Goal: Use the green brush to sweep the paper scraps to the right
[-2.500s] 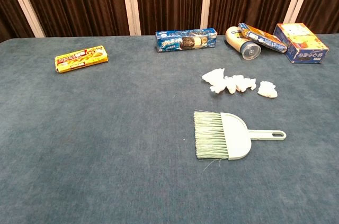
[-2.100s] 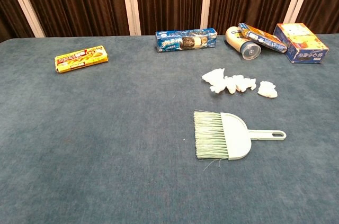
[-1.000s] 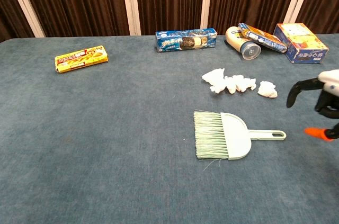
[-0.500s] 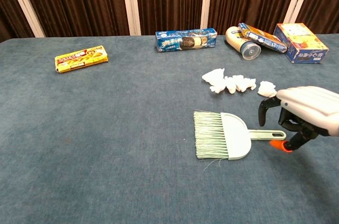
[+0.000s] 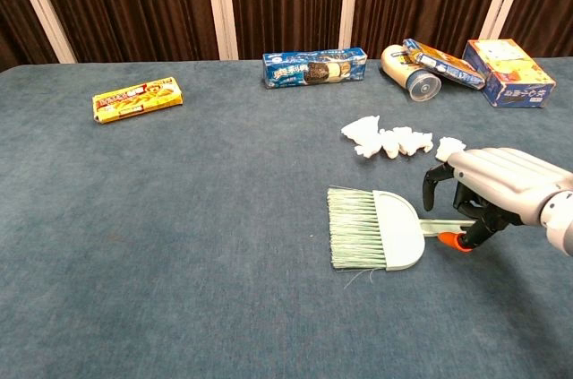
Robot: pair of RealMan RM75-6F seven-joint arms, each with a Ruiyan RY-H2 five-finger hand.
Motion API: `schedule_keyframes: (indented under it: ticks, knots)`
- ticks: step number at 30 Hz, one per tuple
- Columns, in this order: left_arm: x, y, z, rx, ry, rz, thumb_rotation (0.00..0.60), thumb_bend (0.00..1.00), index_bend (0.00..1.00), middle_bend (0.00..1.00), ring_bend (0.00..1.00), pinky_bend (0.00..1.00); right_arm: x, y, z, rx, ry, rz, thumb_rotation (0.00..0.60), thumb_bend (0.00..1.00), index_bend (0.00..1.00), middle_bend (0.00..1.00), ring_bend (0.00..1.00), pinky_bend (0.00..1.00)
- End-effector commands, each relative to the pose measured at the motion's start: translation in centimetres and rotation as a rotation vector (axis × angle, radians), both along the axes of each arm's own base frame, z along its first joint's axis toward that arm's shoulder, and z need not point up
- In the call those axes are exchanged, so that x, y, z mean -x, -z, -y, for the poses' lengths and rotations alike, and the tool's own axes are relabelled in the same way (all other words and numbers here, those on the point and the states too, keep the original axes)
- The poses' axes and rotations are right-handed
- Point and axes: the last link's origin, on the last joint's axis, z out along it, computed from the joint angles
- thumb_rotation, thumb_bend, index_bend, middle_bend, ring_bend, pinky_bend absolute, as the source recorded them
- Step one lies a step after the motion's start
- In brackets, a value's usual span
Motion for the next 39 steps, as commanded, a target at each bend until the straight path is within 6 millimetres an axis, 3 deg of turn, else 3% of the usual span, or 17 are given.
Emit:
schedule_keyframes:
  ticks: [1,13,16,20,23,31,39]
  knots:
    - [0.0,0.0,0.0,0.001,0.0,0.0,0.6,0.05,0.0,0.0,0.0,0.0,0.3,0.2,0.1,-0.002,0.014,-0.008,0.6,0.31,0.46,0.96,1.0,0.99]
    - [0.0,0.0,0.0,0.003,-0.003,0.0,0.6,0.05,0.0,0.0,0.0,0.0,1.0,1.0,0.0,-0.018,0.044,-0.023,0.6,0.31,0.48,0.96,1.0,0.99]
    - [0.0,0.0,0.0,0.003,-0.003,0.0,0.6,0.05,0.0,0.0,0.0,0.0,1.1,1.1,0.0,-0.021,0.053,-0.019,0.6,0.35,0.56,0.96,1.0,0.99]
    - [0.0,0.0,0.0,0.003,-0.005,0.001,0.6,0.05,0.0,0.0,0.0,0.0,1.1,1.2,0.0,-0.023,0.056,-0.014,0.6,0.5,0.71,0.96,1.0,0.99]
    - [0.0,0.0,0.0,0.003,-0.006,0.002,0.6,0.05,0.0,0.0,0.0,0.0,1.0,1.1,0.0,-0.02,0.052,-0.01,0.6,0.56,0.77,0.96,1.0,0.99]
    - [0.0,0.0,0.0,0.004,-0.007,0.003,0.6,0.05,0.0,0.0,0.0,0.0,0.3,-0.2,0.6,0.01,0.023,-0.005,0.6,0.61,0.8,0.96,1.0,0.99]
    - [0.0,0.0,-0.1,0.003,-0.009,0.005,0.6,0.05,0.0,0.0,0.0,0.0,-1.4,-2.7,2.6,0.06,-0.034,-0.039,0.6,0.65,0.82,0.96,1.0,0.99]
